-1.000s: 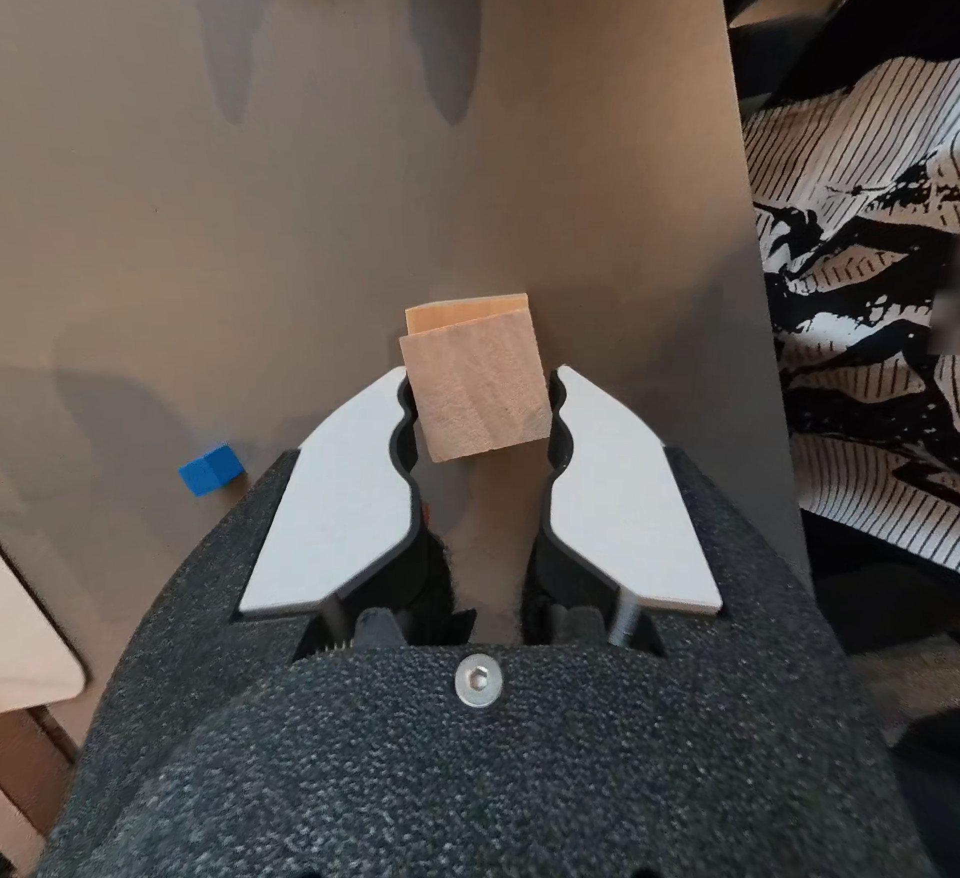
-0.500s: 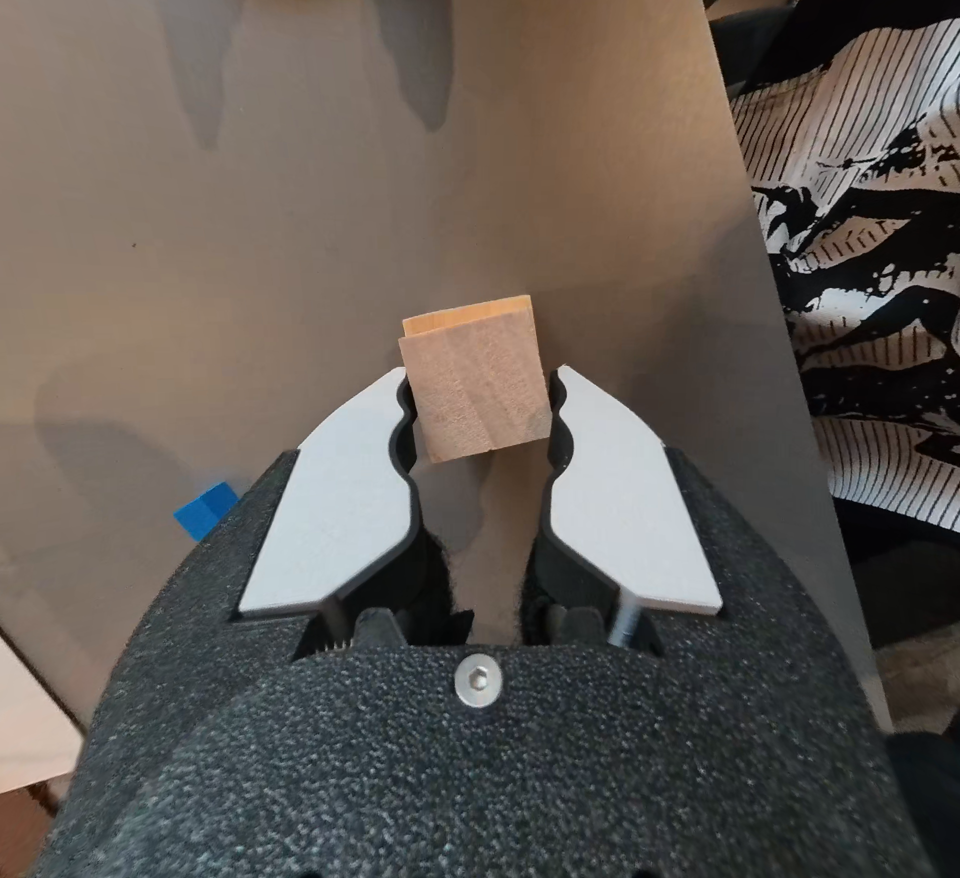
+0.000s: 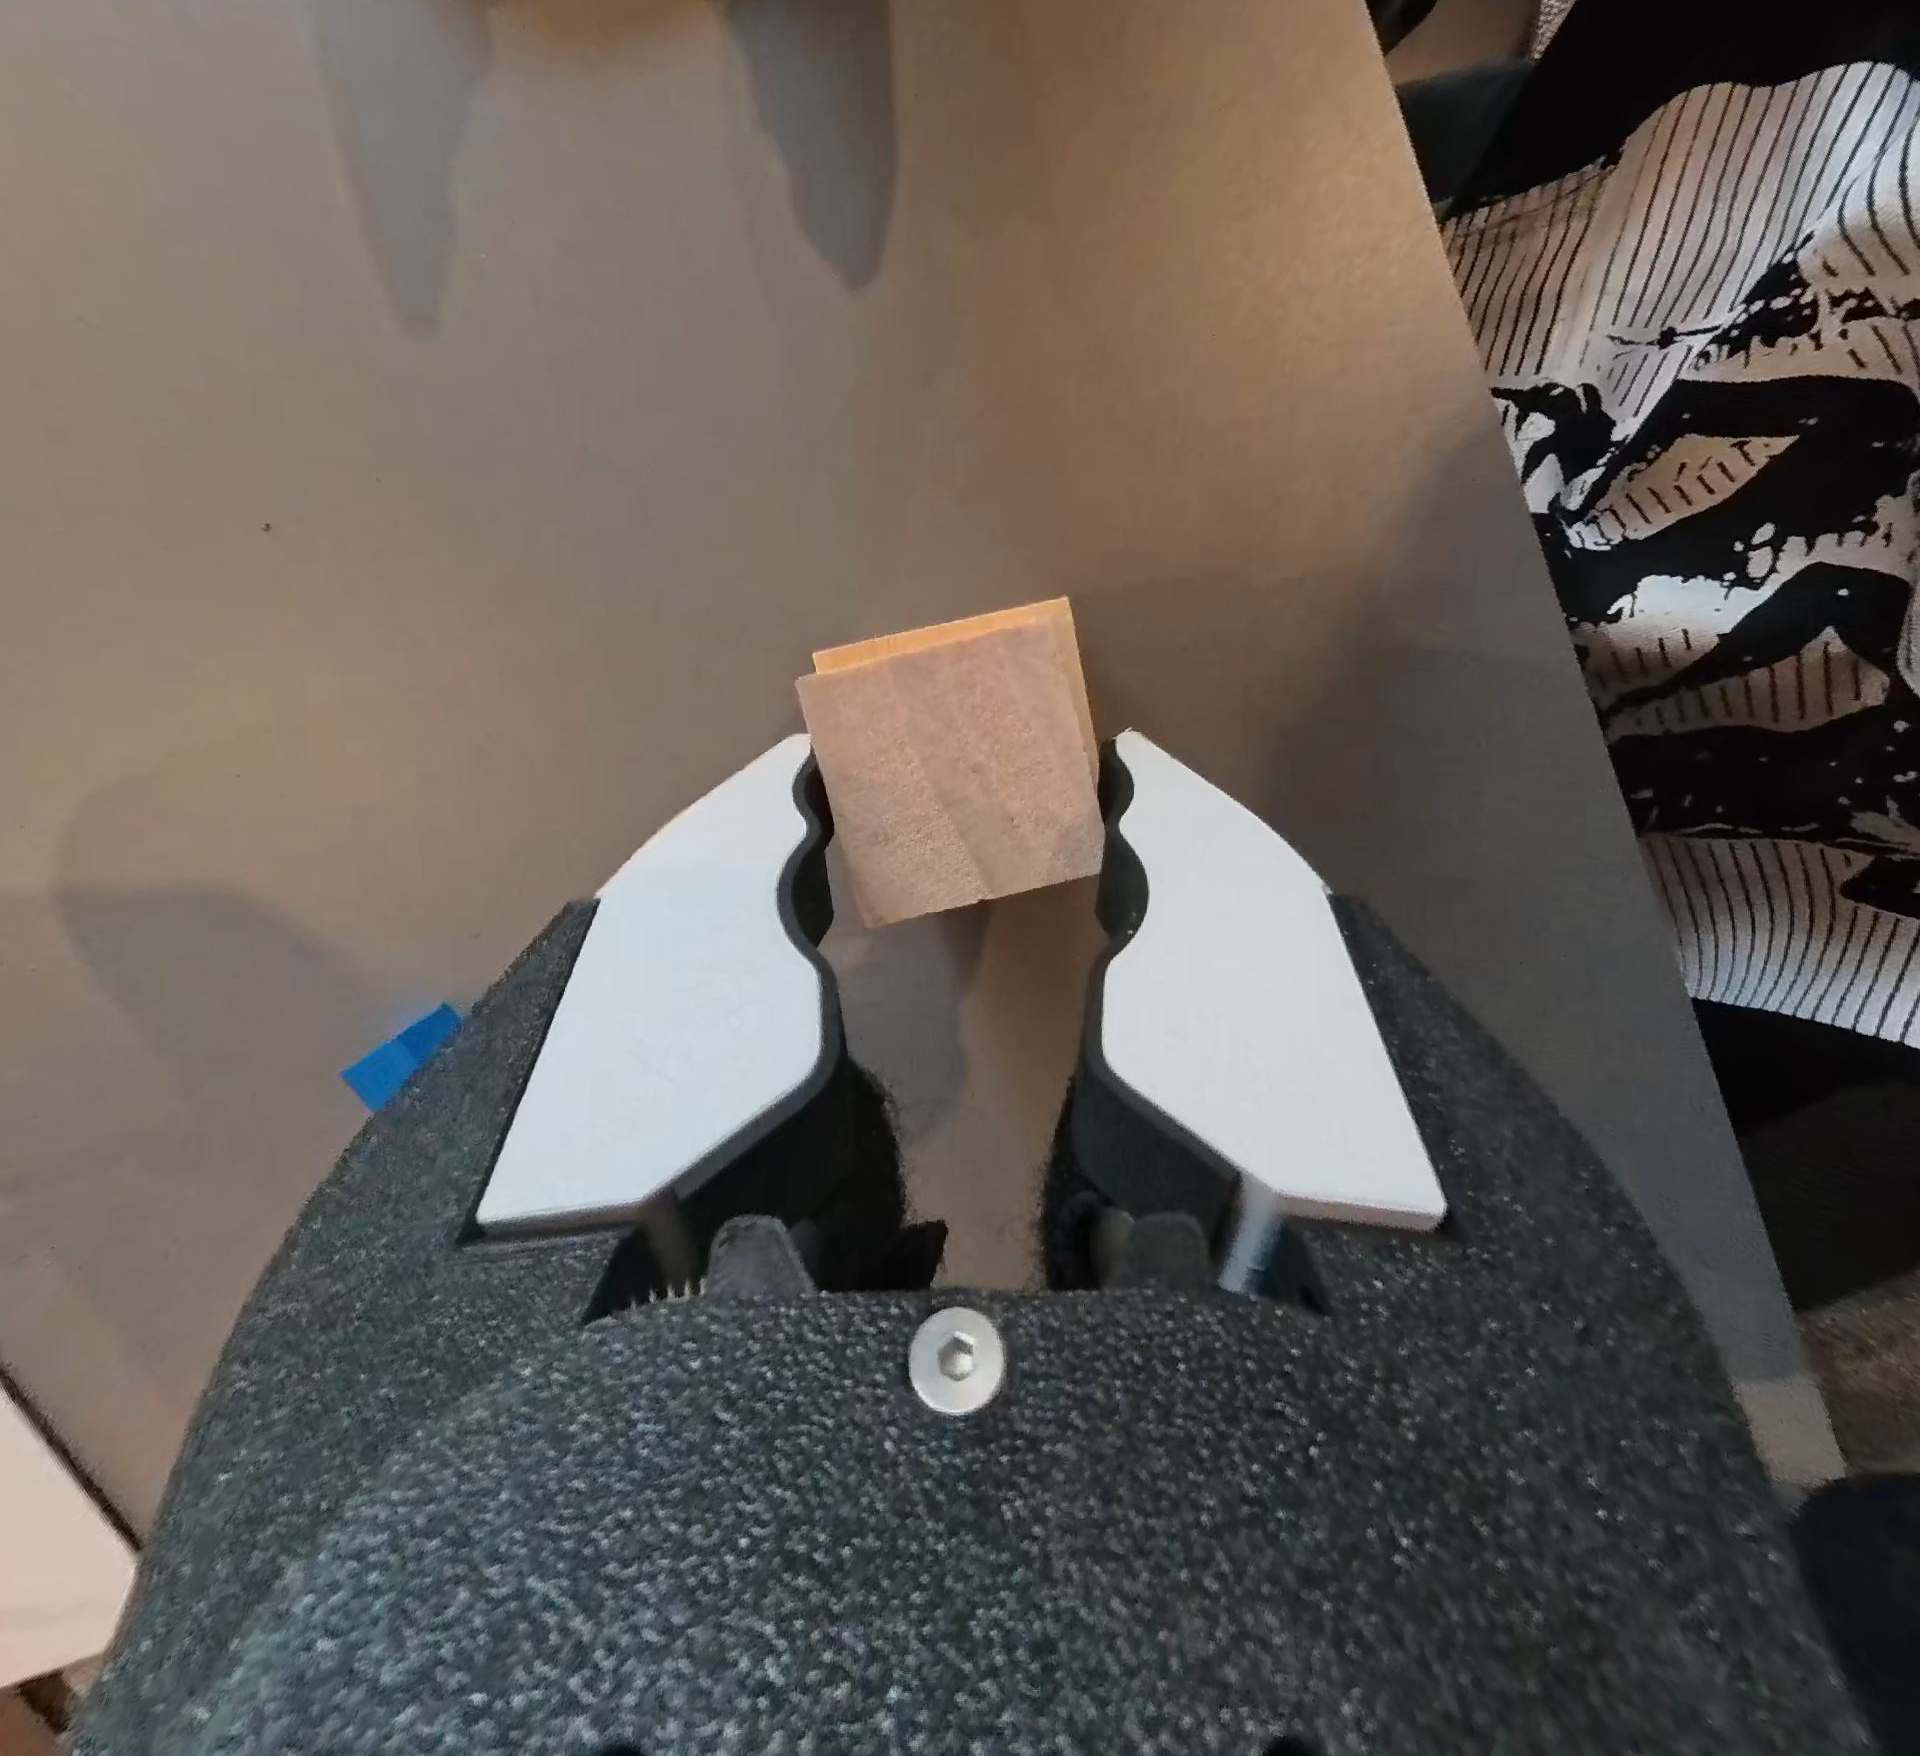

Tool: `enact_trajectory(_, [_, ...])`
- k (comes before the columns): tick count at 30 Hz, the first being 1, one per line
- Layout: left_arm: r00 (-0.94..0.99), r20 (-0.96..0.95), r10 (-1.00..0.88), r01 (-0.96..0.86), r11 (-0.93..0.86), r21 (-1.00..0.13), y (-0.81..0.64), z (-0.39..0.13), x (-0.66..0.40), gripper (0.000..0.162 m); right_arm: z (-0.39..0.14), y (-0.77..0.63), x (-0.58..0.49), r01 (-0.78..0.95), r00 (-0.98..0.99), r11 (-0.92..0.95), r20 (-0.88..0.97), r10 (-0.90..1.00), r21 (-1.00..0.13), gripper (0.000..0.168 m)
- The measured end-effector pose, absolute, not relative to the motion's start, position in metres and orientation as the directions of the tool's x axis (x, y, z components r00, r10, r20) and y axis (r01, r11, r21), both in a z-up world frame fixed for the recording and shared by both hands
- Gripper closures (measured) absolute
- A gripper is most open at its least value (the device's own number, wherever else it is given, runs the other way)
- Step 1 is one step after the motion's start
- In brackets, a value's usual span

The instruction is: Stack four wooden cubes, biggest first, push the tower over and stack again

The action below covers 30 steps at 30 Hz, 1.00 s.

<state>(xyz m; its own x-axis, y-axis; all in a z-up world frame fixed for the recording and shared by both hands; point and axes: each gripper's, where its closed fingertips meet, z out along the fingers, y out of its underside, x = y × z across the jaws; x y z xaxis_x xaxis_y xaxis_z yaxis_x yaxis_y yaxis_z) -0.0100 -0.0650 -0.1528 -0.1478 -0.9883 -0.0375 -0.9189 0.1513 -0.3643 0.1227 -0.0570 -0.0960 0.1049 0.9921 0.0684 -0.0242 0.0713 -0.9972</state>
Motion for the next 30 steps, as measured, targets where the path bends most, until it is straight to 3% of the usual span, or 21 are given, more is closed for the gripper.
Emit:
enact_trajectory(13, [-0.148, -0.011, -0.989, -0.917, 0.141, -0.374, -0.065, -0.154, -0.011, 0.113, -0.095, -0.058, 0.123, -0.03, 0.105, 0.075, 0.071, 0.992, -0.997, 0.076])
enact_trajectory(16, [-0.149, 0.014, -0.989, -0.906, 0.131, -0.402, -0.069, -0.149, -0.009, 0.104, -0.095, -0.057, 0.123, -0.031, 0.103, 0.071, 0.068, 0.992, -0.997, 0.076])
enact_trajectory(18, [-0.146, 0.034, -0.989, -0.9, 0.118, -0.42, -0.073, -0.145, -0.008, 0.086, -0.095, -0.058, 0.124, -0.033, 0.103, 0.071, 0.067, 0.992, -0.997, 0.076])
enact_trajectory(21, [-0.127, 0.032, -0.991, -0.864, 0.095, -0.494, -0.073, -0.123, -0.008, 0.082, -0.094, -0.058, 0.124, -0.038, 0.105, 0.075, 0.071, 0.992, -0.996, 0.077])
enact_trajectory(26, [0.013, -0.052, -0.999, -0.801, 0.021, -0.598, -0.048, -0.077, -0.039, 0.092, -0.095, -0.058, 0.124, -0.034, 0.103, 0.071, 0.067, 0.992, -0.997, 0.077])
enact_trajectory(30, [0.111, -0.169, -0.979, -0.877, -0.017, -0.48, -0.013, -0.091, -0.098, 0.098, -0.095, -0.058, 0.123, -0.032, 0.104, 0.07, 0.067, 0.992, -0.997, 0.077])
